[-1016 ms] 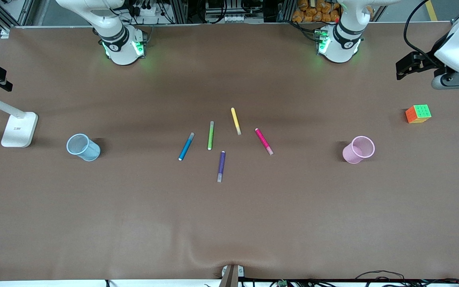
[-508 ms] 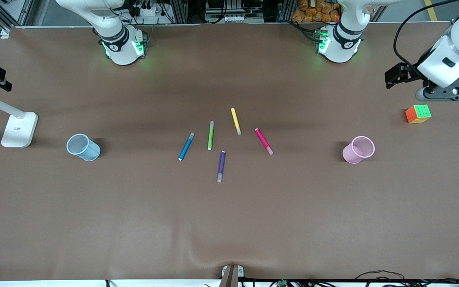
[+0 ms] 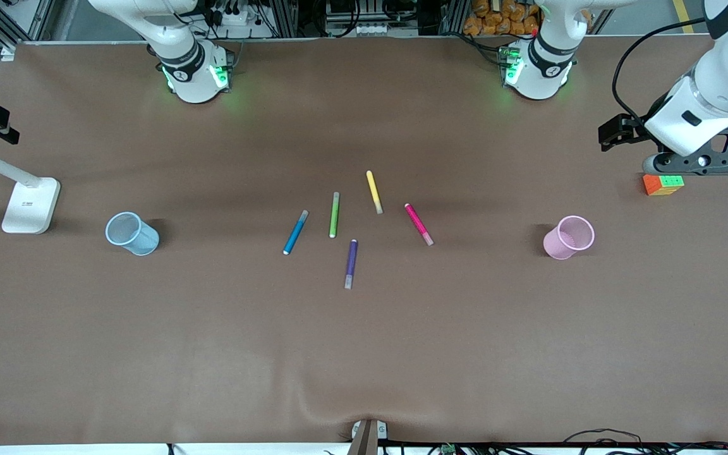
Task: Place pink and blue markers in matching cups
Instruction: 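Move the left gripper over the pink cup toward the markers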
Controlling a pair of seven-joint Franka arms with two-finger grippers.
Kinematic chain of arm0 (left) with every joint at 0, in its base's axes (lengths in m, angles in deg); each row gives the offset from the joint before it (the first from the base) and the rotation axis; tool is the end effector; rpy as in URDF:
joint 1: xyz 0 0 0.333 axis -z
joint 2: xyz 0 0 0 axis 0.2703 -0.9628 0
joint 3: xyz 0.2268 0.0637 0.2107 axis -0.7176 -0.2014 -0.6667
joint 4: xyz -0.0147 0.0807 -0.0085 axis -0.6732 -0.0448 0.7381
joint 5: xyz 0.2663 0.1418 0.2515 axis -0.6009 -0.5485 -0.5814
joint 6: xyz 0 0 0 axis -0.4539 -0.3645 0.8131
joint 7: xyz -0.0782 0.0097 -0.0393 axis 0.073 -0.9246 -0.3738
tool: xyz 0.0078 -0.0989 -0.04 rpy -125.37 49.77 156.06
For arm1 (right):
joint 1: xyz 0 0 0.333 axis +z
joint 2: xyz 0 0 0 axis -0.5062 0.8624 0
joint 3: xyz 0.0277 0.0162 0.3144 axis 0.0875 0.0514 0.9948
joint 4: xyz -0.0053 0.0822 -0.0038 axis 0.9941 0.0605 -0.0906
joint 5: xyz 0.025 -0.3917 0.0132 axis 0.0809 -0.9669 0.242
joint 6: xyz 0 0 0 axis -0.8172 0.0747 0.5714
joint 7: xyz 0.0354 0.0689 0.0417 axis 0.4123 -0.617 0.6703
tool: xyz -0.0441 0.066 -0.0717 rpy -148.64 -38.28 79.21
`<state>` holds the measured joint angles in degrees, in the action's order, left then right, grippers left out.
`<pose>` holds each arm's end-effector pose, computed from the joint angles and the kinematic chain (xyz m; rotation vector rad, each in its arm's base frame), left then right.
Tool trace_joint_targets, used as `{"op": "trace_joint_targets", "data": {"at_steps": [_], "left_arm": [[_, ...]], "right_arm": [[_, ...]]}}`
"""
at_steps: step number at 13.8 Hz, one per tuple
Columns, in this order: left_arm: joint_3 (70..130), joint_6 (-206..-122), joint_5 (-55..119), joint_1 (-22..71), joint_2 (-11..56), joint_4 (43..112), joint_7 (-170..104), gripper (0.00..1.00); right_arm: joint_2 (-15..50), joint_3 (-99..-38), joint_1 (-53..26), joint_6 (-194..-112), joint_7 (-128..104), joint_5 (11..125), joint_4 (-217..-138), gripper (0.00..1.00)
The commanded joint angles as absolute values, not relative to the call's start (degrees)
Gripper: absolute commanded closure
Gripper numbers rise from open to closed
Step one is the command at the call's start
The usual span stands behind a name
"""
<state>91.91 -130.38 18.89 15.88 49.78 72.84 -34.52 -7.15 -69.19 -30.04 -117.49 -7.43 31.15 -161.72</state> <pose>0.5234 -0.0863 0.5939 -3.0340 0.0543 0.2363 0.5253 -0.0517 0.6772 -3.1253 -0.1082 0.0507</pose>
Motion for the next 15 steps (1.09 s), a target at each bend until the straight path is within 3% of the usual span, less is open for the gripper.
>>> {"op": "trace_joint_targets", "data": {"at_steps": [1,15], "left_arm": [[92.04,-130.60,18.64,15.77,49.77,72.55,-38.05,0.00],[96.61,-131.13,18.12,16.21,45.20,72.72,-43.60,0.00]], "right_arm": [[-7.14,-68.99,-30.50,-116.98,-7.02,30.81,-161.45,0.00],[-7.06,-68.99,-30.76,-116.71,-7.02,30.81,-161.45,0.00]]}}
